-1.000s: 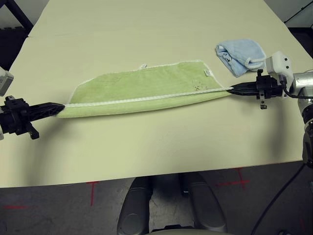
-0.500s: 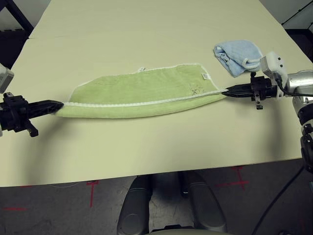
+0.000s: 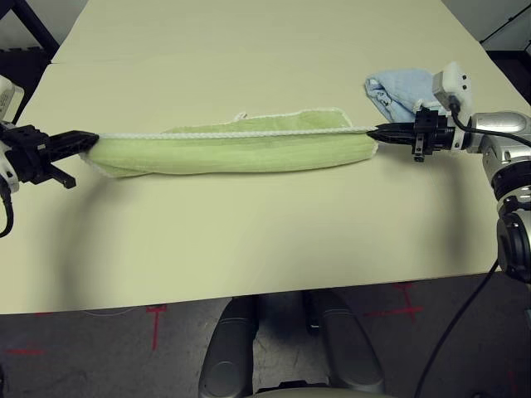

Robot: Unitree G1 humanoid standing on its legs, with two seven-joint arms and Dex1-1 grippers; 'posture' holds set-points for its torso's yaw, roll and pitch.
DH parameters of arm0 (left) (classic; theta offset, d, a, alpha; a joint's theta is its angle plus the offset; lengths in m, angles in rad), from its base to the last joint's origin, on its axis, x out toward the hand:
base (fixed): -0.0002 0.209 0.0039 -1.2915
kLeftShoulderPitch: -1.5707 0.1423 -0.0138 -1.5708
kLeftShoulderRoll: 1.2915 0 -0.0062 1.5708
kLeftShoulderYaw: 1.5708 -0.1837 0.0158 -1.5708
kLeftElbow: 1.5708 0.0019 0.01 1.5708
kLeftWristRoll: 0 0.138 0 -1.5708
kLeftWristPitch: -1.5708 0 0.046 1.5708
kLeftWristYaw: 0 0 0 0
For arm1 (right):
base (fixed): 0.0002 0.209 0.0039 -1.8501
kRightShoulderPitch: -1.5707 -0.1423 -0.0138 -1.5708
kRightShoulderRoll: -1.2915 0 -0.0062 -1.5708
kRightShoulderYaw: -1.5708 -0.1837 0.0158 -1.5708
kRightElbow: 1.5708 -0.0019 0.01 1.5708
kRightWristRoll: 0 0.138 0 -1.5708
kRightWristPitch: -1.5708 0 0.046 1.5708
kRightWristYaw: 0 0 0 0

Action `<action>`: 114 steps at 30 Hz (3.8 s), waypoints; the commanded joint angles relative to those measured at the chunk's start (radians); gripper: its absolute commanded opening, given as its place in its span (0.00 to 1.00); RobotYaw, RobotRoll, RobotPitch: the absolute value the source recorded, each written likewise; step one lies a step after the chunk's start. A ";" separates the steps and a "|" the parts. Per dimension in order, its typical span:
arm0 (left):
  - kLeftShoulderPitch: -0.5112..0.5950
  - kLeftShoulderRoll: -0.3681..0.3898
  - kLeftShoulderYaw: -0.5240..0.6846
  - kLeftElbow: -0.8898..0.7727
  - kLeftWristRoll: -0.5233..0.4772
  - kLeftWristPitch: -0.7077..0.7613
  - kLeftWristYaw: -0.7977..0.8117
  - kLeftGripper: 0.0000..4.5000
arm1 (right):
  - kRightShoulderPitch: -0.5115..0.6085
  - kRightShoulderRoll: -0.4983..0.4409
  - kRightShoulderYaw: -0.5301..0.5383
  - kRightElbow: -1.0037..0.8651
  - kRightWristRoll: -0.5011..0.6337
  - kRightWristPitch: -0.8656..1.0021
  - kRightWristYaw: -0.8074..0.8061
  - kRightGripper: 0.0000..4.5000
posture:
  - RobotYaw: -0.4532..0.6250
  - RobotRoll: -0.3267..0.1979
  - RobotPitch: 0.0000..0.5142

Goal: Fold the towel and set it aside.

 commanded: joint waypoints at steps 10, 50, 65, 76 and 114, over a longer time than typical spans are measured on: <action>-0.109 -0.089 -0.075 0.110 0.105 -0.079 0.105 0.01 | -0.050 0.087 -0.069 0.039 -0.033 0.053 -0.309 0.00 | 0.43 0.62 0.47; -0.215 -0.151 -0.174 0.312 0.257 -0.186 0.137 0.01 | -0.115 0.165 -0.025 0.050 -0.215 0.121 -0.500 0.00 | 0.45 0.62 0.46; -0.213 -0.140 -0.059 0.218 0.193 -0.194 0.157 1.00 | -0.091 0.156 -0.192 0.019 -0.039 0.114 -0.400 1.00 | 0.44 0.62 0.43; 0.018 -0.261 0.056 -0.235 -0.156 -0.034 -0.030 1.00 | 0.018 0.184 -0.321 -0.079 0.186 0.234 -0.017 1.00 | 0.45 0.62 0.41; 0.236 -0.315 -0.105 -0.235 -0.048 -0.324 -0.160 1.00 | 0.247 0.058 -0.316 -0.409 0.365 1.047 -0.107 1.00 | 0.41 0.62 0.41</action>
